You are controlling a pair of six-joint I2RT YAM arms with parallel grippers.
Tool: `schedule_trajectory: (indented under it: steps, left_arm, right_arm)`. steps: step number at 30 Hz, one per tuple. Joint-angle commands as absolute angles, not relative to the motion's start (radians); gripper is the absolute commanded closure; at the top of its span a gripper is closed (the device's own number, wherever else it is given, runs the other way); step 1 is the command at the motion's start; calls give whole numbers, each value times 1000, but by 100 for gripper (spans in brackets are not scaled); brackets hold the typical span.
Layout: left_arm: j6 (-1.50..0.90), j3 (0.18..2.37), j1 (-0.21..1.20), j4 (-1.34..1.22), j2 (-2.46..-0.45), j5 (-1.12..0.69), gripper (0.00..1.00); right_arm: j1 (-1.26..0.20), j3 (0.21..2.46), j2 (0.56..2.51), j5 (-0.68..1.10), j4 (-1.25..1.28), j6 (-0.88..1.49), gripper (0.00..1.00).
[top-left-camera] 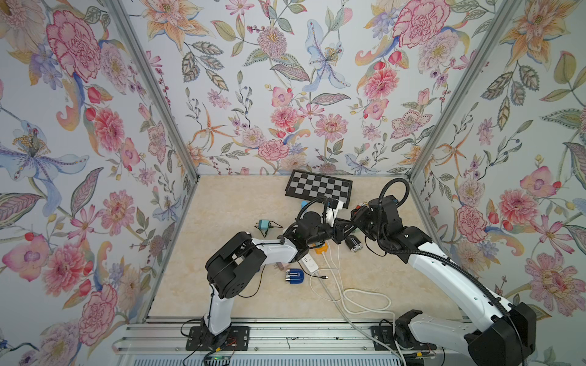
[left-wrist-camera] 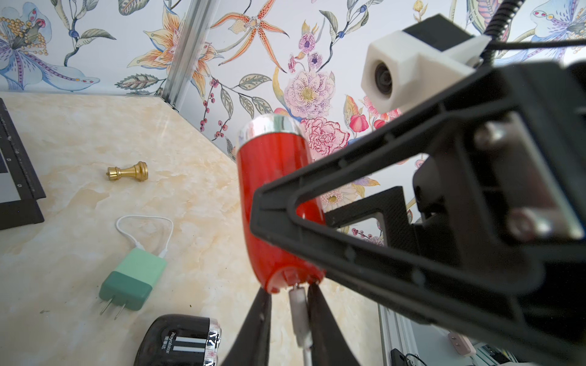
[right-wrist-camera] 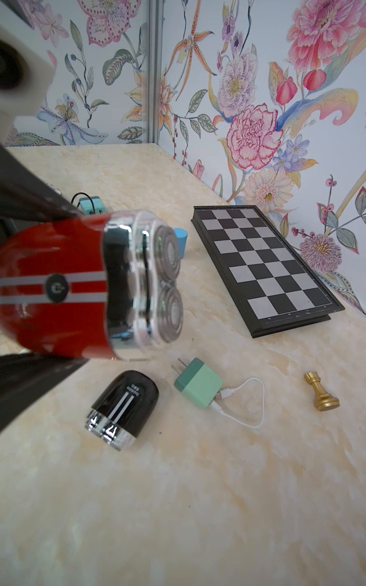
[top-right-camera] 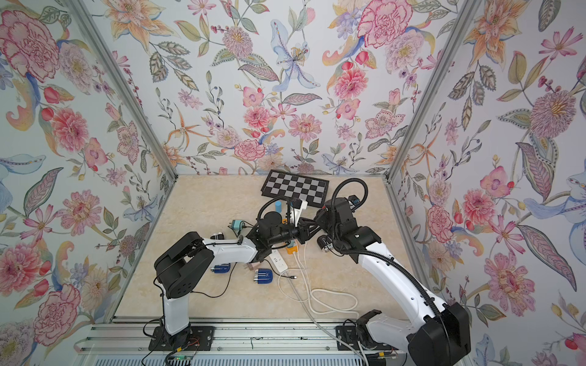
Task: Unplug the electric shaver
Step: Remove the charging cable from the electric shaver.
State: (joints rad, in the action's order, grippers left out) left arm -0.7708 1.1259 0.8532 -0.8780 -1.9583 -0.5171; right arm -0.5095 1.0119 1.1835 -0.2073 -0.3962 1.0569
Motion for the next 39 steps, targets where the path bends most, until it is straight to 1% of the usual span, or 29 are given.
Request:
schedule_trajectory:
  steps: [1,4,10,12,14,16,20,21,23,25,28,32,34,36,37,39]
  left_arm:
    - [-793,1121,835,-949,-1959,-512,82]
    - [-795,1126,834,-947,-1961,-522,89]
    - [-787,1127,834,-937,-1955,-533,98]
    - [-783,1126,834,-934,-1951,-534,100]
    - [-781,1127,832,-928,-1945,-540,100]
    - [-783,1125,827,-928,-1939,-550,100]
    - [-806,1119,806,-933,-1926,-604,100]
    - [-816,1117,800,-940,-1925,-620,100]
    - [-841,1119,784,-946,-1928,-659,100]
    - [-861,1116,771,-957,-1926,-686,100]
    - [-884,1112,755,-965,-1921,-721,100]
    - [-912,1129,746,-961,-1917,-778,100]
    - [-946,1125,737,-992,-1915,-800,100]
    - [-979,1128,727,-1014,-1917,-825,100]
    - [-996,1133,723,-1025,-1920,-840,100]
    - [-1038,1139,715,-1060,-1928,-868,100]
  right_arm:
    - [-521,1000,1163,-213,-381,1081,73]
    - [-522,1003,1167,-212,-380,1074,73]
    - [-525,1003,1175,-210,-380,1065,72]
    - [-526,1000,1175,-206,-380,1062,70]
    - [-530,1003,1177,-206,-380,1045,67]
    - [-528,1006,1175,-207,-379,1025,60]
    - [-501,1017,1168,-181,-365,907,40]
    - [-485,1016,1167,-147,-350,868,36]
    - [-421,1004,1162,-24,-305,786,29]
    - [-353,976,1149,100,-262,746,26]
    - [-266,880,1093,248,-116,697,25]
    - [-217,708,1018,426,186,654,24]
    - [-206,618,990,463,312,668,24]
    - [-193,514,968,509,507,706,23]
    - [-192,462,960,516,583,727,20]
    - [-192,386,962,527,757,755,19]
